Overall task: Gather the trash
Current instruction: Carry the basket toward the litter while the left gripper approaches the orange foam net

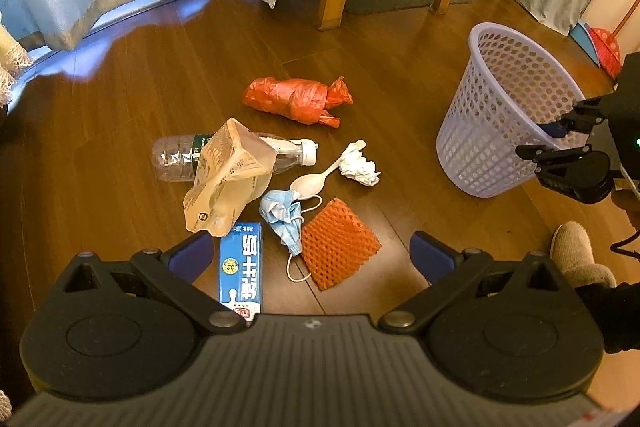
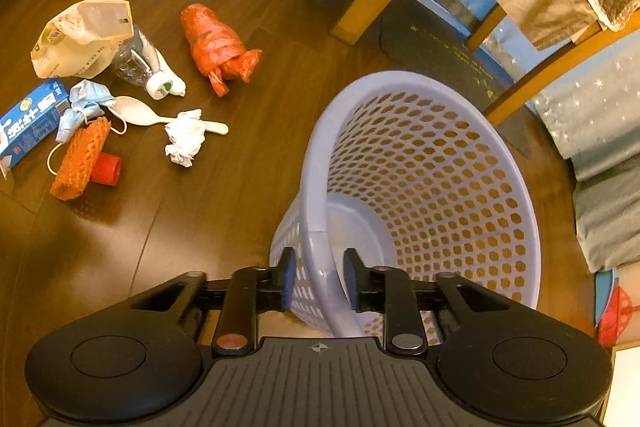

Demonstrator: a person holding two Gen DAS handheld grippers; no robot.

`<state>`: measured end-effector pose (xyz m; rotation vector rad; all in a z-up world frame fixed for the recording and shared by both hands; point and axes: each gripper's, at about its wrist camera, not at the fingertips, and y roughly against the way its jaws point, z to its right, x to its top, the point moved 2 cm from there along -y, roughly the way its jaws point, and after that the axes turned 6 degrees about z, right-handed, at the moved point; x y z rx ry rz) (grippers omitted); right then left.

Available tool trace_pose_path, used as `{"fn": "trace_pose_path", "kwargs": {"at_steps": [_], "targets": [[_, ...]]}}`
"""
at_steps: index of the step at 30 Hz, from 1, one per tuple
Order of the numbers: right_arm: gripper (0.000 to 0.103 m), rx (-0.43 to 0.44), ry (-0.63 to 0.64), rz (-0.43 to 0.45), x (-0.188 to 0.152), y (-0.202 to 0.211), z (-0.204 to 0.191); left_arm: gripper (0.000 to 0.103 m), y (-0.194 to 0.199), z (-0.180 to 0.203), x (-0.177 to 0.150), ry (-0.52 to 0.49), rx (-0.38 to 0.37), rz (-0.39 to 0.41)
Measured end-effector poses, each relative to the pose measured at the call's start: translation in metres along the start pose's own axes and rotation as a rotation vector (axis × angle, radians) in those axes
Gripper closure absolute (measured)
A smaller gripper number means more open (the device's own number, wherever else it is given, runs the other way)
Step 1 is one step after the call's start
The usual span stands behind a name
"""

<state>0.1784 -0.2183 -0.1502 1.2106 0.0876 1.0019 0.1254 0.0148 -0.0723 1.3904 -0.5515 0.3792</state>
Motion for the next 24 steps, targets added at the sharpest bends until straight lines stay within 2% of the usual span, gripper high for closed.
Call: {"fn": "trace_pose_path", "kwargs": {"at_steps": [12,24], "targets": [[0.09,-0.047,0.105,-0.014,-0.005,0.004,-0.021,0.001,-0.005,-0.003,-0.007,-0.003,0.008,-0.016],[0.093,-0.099,0.258,-0.009,-0.011,-0.001,-0.083,0.001,-0.01,-0.001,-0.02,-0.057,-0.021,-0.005]]}}
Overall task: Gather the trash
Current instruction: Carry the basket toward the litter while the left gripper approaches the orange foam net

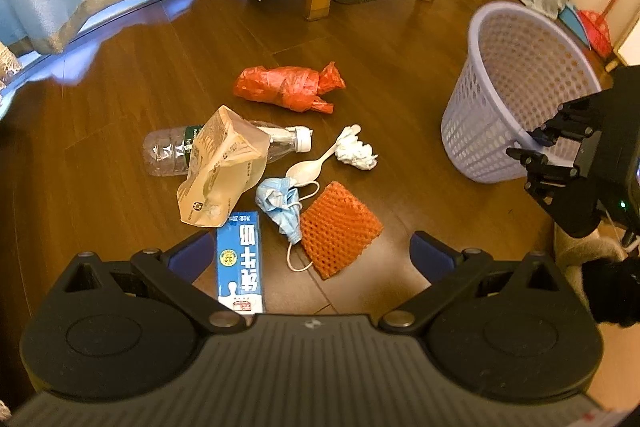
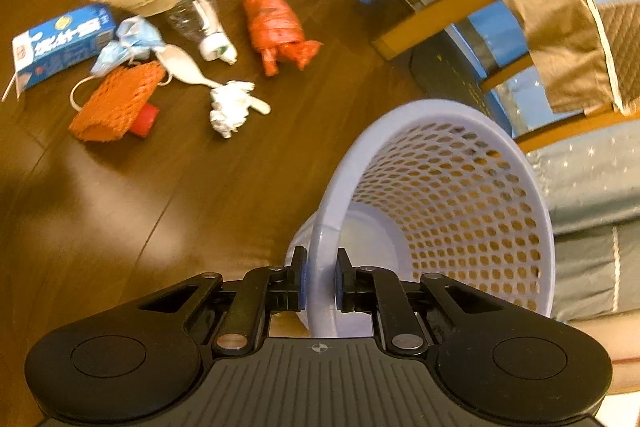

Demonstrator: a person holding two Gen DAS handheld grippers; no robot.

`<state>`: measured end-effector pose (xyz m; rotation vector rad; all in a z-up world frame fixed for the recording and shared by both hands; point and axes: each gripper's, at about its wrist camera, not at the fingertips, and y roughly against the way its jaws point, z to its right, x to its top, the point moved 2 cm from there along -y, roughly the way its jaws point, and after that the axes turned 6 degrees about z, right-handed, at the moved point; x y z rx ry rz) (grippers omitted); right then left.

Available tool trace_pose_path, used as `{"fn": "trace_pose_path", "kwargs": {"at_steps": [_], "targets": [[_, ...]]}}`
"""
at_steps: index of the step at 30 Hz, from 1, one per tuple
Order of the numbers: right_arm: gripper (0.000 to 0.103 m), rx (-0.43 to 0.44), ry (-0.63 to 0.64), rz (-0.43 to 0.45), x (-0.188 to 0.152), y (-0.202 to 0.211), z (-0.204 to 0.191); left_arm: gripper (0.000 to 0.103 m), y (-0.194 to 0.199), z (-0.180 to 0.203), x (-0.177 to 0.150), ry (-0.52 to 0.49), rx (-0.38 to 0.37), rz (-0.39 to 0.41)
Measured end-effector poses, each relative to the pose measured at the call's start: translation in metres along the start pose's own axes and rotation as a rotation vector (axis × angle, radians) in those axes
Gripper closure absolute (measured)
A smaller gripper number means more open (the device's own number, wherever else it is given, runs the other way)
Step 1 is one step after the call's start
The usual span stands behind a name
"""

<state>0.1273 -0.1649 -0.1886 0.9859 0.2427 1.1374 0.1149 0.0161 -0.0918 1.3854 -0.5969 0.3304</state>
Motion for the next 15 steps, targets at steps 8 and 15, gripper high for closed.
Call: {"fn": "trace_pose_path", "kwargs": {"at_steps": [8,15], "targets": [[0.093,-0.03,0.073,0.014,0.0,-0.001,-0.032,0.001,-0.015,-0.007,-0.007,-0.007,0.0,-0.005],[0.093,-0.052,0.126,0.026,-0.002,-0.004,-0.05,0.001,-0.035,-0.007,-0.008,-0.009,-0.029,-0.007]]}}
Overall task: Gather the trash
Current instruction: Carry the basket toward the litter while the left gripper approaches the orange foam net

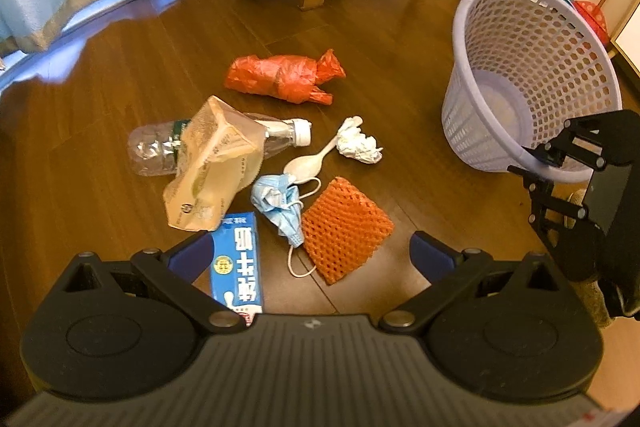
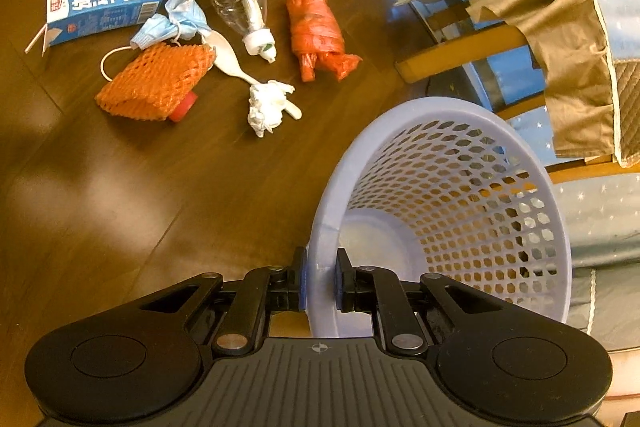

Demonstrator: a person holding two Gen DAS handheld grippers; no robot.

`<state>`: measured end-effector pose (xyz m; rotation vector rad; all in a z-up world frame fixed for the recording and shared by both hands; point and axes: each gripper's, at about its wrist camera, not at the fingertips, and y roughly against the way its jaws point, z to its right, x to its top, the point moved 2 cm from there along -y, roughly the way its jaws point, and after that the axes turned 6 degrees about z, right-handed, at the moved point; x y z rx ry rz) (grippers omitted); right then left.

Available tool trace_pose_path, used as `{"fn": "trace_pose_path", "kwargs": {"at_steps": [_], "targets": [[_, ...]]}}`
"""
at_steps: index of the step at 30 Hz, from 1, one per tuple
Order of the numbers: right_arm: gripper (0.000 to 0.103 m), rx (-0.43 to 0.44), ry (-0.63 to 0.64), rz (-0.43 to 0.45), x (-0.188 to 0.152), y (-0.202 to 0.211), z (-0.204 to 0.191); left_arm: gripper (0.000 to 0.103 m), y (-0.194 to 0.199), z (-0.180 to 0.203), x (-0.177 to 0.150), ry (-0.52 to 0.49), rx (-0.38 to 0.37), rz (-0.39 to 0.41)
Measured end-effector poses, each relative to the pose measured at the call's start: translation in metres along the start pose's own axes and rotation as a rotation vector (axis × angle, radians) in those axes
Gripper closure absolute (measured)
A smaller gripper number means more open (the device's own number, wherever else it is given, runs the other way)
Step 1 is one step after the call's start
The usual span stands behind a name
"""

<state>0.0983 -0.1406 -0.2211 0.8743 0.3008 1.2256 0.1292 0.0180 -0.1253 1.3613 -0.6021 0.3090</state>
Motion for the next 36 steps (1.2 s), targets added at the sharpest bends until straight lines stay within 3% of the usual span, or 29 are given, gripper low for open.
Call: {"fn": "trace_pose_path", "kwargs": {"at_steps": [21,29,36], "targets": [[0.093,-0.062,0.107,0.002,-0.018,-0.025,-0.012,0.001,-0.075,0.029,-0.015,-0.057,-0.049,-0.017],[0.093,-0.064,0.108,-0.006,-0.026,-0.033,-0.012,0.016,-0.104,0.043,-0.023,-0.063,-0.062,-0.045],[0.093,-0.066,0.093,0.008,-0.022,-0.033,-0.01,0.033,-0.12,0.057,-0.031,-0.129,-0.044,-0.047]]}}
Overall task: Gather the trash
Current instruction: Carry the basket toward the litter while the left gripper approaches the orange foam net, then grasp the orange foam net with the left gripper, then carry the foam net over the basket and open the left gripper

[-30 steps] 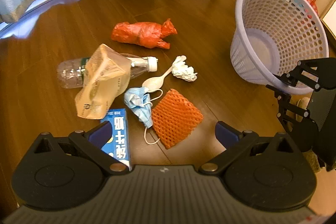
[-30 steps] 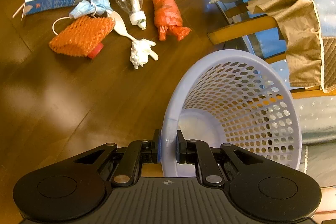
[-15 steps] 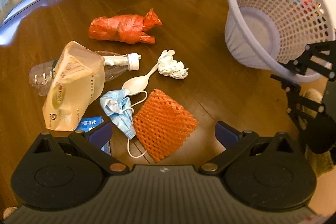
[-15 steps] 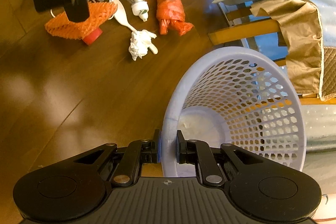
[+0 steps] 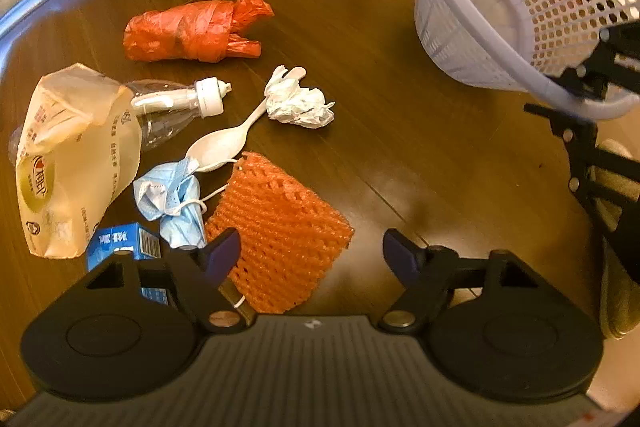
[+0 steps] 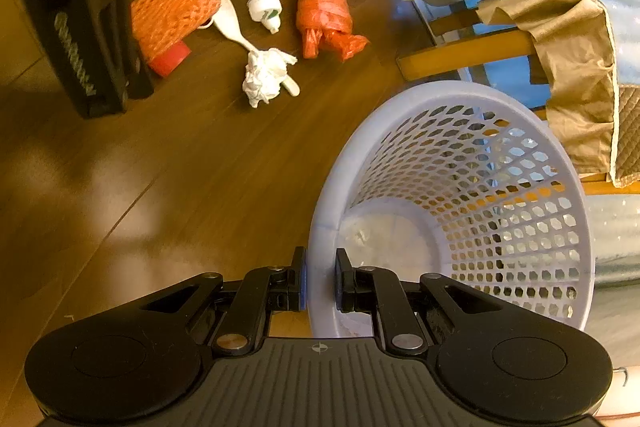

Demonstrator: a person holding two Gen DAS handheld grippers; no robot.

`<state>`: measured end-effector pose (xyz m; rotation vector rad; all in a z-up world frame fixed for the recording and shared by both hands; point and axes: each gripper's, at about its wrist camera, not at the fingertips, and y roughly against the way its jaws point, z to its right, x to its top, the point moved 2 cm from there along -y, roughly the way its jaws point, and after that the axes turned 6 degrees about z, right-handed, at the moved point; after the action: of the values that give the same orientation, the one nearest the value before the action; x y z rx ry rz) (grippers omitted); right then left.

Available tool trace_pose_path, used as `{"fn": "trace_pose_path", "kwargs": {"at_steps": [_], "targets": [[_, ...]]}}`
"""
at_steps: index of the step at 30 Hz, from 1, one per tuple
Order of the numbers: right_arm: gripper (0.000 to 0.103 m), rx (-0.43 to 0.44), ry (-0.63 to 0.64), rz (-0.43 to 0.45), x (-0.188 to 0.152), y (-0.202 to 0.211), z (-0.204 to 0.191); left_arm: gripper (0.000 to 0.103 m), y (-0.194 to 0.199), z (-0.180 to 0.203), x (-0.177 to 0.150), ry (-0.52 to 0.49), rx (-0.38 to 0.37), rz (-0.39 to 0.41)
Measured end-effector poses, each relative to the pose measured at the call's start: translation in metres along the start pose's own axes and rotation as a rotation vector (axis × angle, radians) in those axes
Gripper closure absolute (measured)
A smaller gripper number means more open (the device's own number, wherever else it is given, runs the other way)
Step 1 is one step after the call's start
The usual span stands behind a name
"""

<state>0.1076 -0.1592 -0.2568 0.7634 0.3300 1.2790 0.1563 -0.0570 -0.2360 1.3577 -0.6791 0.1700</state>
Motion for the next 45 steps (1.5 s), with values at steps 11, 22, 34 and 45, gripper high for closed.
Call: {"fn": "trace_pose_path", "kwargs": {"at_steps": [11,22,34,45], "targets": [[0.093,0.007,0.002,0.003,0.001,0.001,-0.002,0.071,-0.003,0.002,0.0,-0.044,0.042,-0.013],[0.093,0.014,0.005,0.002,0.001,0.0,-0.003,0.098,0.015,-0.008,0.008,-0.035,0.051,-0.007],[0.093,0.021,-0.003,0.003,0.001,0.0,-0.002,0.098,0.073,-0.002,0.059,-0.025,-0.005,0.071],[0.093,0.035,-0.004,0.023,0.003,0.007,-0.005,0.098,0.108,0.041,0.123,-0.134,-0.232,0.137]]}}
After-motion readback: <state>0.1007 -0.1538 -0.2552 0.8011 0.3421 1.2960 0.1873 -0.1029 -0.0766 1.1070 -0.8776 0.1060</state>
